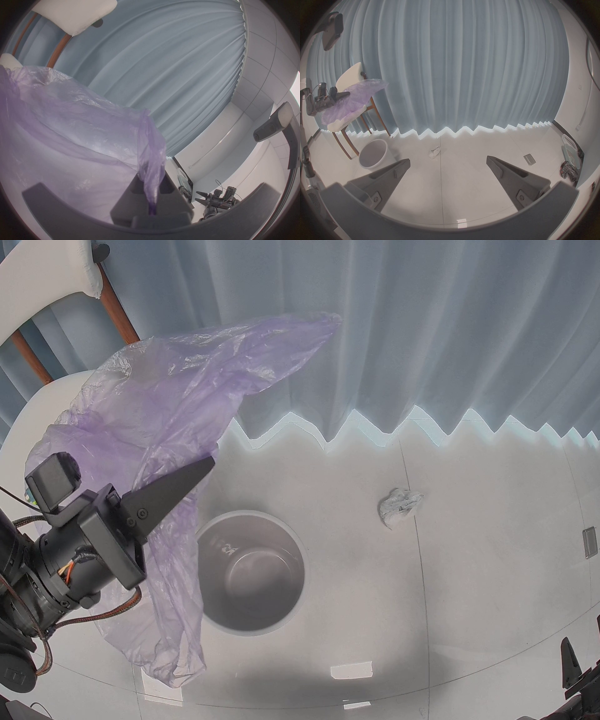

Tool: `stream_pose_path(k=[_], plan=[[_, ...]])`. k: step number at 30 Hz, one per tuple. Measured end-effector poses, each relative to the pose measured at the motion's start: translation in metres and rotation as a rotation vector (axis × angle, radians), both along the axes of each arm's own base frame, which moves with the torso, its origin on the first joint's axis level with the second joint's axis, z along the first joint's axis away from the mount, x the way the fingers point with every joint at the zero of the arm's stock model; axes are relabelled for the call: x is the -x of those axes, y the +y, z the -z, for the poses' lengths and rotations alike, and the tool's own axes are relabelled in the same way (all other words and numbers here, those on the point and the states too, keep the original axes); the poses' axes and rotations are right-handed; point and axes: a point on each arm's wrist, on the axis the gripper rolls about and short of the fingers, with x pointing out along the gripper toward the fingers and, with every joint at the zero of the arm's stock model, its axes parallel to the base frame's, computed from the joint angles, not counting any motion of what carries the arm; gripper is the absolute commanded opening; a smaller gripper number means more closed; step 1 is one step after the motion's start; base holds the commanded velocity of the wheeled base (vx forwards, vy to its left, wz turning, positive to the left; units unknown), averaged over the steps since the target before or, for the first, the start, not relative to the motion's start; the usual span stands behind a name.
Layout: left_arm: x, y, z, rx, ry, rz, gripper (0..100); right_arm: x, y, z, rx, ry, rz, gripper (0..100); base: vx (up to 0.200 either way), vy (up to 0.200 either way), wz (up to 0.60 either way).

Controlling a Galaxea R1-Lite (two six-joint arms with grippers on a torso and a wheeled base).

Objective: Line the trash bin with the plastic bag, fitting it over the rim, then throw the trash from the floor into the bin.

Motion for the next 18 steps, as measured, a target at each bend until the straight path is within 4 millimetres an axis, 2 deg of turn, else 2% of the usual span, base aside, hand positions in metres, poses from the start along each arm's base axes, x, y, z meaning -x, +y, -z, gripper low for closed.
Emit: stream_pose_path(k=[18], plan=[[0.016,-0.018,0.001,0.012,0.018,0.086,0,0.000,0.000,0.000,0.000,0.000,0.000,100,0.000,0.000,0.00]])
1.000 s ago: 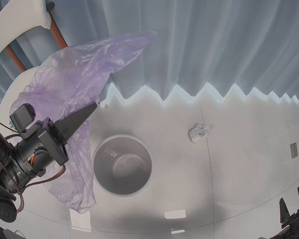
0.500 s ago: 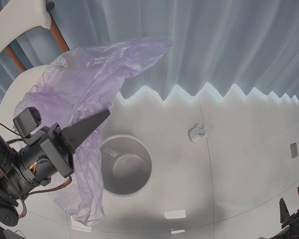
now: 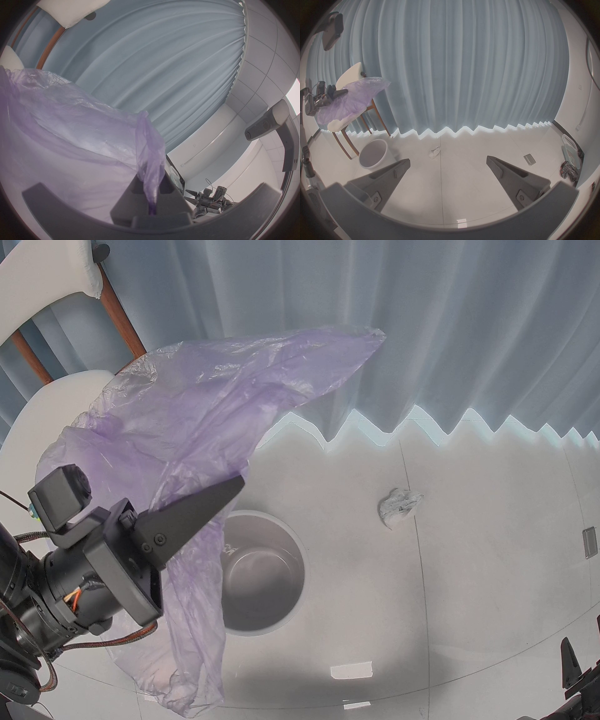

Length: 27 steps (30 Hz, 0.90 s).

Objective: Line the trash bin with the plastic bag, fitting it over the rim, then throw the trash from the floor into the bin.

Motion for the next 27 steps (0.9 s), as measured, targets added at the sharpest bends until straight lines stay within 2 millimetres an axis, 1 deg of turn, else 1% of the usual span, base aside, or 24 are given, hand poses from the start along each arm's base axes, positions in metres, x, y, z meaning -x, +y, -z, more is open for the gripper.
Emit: stream_pose_path(k=[13,21,27], plan=[[0.016,-0.018,0.004,-0.004,0.023,0.075,0,0.000,0.000,0.000,0.000,0.000,0.000,100,0.000,0.000,0.00],[0.024,-0.023,0.009,-0.018,0.037,0.127,0,0.000,0.000,0.000,0.000,0.000,0.000,100,0.000,0.000,0.00],[0.033,-0.025,0.018,-0.045,0.049,0.171,0,0.000,0.000,0.000,0.000,0.000,0.000,100,0.000,0.000,0.00]])
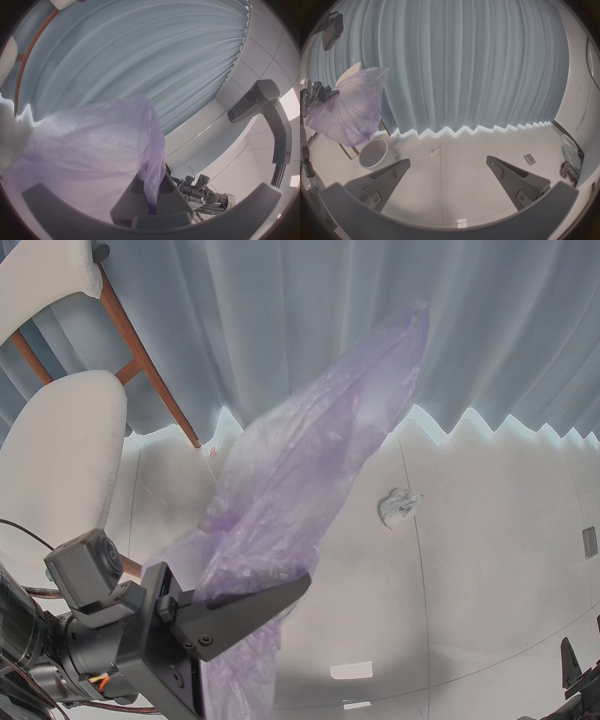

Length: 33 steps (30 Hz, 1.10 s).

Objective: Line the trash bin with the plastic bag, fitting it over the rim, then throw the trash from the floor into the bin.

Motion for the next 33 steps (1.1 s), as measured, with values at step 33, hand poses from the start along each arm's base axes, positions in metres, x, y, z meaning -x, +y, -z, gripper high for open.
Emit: stream_pose_path(k=[33], plan=[[-0.090,0.067,0.035,-0.221,-0.117,-0.521,0,0.000,0.000,0.000,0.000,0.000,0.000,100,0.000,0.000,0.00]])
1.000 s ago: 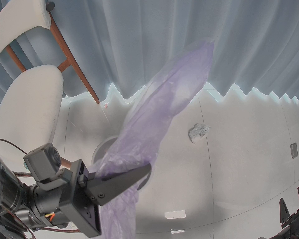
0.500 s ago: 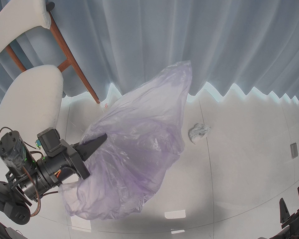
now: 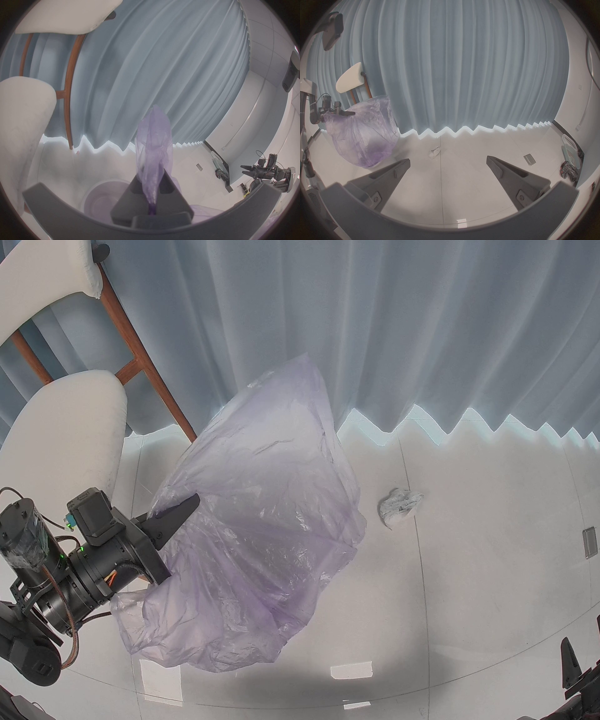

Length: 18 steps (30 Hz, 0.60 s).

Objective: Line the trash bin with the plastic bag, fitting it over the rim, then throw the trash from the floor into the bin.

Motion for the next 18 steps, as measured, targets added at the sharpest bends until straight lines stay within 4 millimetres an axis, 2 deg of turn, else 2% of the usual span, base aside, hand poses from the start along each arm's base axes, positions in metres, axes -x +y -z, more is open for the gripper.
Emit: stream_pose_path(k=[10,18], plan=[[0.008,0.003,-0.012,-0.054,-0.102,-0.012,0,0.000,0.000,0.000,0.000,0.000,0.000,100,0.000,0.000,0.00],[0.016,0.003,-0.003,-0.137,-0.028,-0.004,0,0.000,0.000,0.000,0.000,0.000,0.000,100,0.000,0.000,0.00]])
